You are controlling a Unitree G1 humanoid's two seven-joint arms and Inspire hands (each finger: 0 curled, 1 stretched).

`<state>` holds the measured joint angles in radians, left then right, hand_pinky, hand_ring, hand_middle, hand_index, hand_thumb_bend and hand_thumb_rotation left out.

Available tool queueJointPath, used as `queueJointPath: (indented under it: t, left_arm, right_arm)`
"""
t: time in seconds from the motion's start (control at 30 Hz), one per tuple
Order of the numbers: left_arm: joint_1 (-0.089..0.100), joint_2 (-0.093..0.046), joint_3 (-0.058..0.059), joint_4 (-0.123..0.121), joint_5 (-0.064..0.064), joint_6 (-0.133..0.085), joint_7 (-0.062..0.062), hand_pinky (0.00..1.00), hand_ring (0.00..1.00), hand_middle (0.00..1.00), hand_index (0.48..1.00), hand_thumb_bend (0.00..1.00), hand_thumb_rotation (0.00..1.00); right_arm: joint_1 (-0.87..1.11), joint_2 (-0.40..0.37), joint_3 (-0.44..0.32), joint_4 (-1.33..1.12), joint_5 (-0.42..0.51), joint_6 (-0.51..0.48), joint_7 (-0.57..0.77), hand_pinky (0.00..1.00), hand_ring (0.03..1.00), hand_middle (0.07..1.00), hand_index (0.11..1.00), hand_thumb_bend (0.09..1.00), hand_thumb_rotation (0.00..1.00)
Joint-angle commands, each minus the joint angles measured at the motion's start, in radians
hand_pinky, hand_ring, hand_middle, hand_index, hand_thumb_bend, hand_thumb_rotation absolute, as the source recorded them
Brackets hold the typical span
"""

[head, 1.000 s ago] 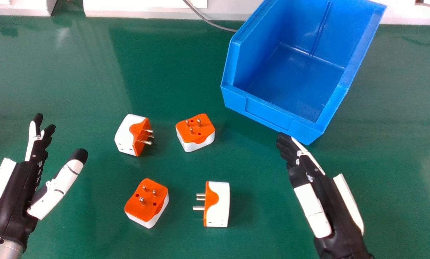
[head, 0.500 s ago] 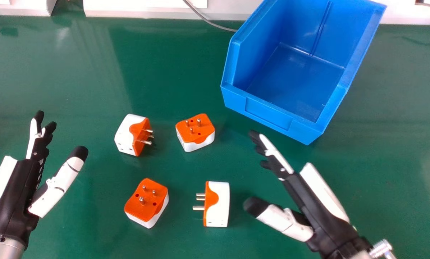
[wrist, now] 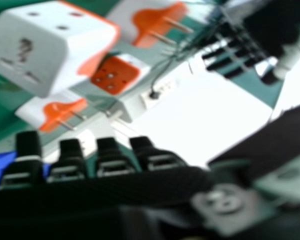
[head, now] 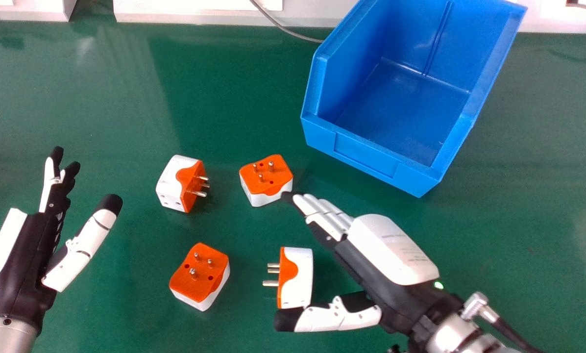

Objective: Pick all objects and put in blue box

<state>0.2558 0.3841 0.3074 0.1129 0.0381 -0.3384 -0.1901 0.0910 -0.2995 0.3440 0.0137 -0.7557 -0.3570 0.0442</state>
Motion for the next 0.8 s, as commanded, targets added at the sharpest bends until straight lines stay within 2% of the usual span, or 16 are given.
queueJointPath:
  t: [0.0,0.13,0.2,0.27,0.4,0.5,0.63,0.77]
  left_arm:
    - [-0.006,0.014,0.004,-0.003,-0.001,-0.014,0.007,1.0,1.0,1.0,1.0,0.57,0.76]
    - [-0.003,0.013,0.006,-0.009,-0.003,-0.002,0.007,1.0,1.0,1.0,1.0,0.57,0.76]
    - [-0.003,0.013,0.007,-0.006,-0.004,-0.004,0.007,1.0,1.0,1.0,1.0,0.58,0.76]
    - [-0.001,0.014,0.007,-0.01,-0.005,0.001,0.006,1.0,1.0,1.0,1.0,0.58,0.76]
    - [0.0,0.013,0.007,-0.015,-0.005,0.007,0.006,1.0,1.0,1.0,1.0,0.58,0.77]
    - [-0.001,0.013,0.008,-0.014,-0.005,0.003,0.007,1.0,1.0,1.0,1.0,0.56,0.77]
    - [-0.001,0.014,0.01,-0.012,-0.005,-0.001,0.007,1.0,1.0,1.0,1.0,0.57,0.77]
    - [-0.001,0.014,0.01,-0.018,-0.01,0.005,0.004,1.0,1.0,1.0,1.0,0.56,0.77]
  right_arm:
    - [-0.019,-0.007,0.017,-0.005,-0.029,0.008,-0.027,0.77,0.882,0.904,0.879,0.698,0.72]
    - [-0.041,-0.022,0.05,0.017,-0.105,0.021,-0.065,0.74,0.858,0.884,0.855,0.676,0.7]
    - [-0.049,-0.027,0.064,0.027,-0.133,0.028,-0.085,0.72,0.843,0.871,0.839,0.64,0.8]
    - [-0.061,-0.029,0.081,0.046,-0.169,0.041,-0.113,0.7,0.827,0.858,0.828,0.633,0.83]
    - [-0.082,-0.03,0.108,0.085,-0.209,0.064,-0.149,0.68,0.814,0.844,0.82,0.621,0.81]
    - [-0.095,-0.029,0.128,0.106,-0.237,0.095,-0.165,0.68,0.809,0.835,0.812,0.612,0.78]
    - [-0.116,-0.025,0.149,0.135,-0.25,0.126,-0.173,0.68,0.809,0.829,0.81,0.598,0.79]
    - [-0.143,-0.02,0.166,0.167,-0.252,0.149,-0.175,0.69,0.809,0.827,0.806,0.6,0.77]
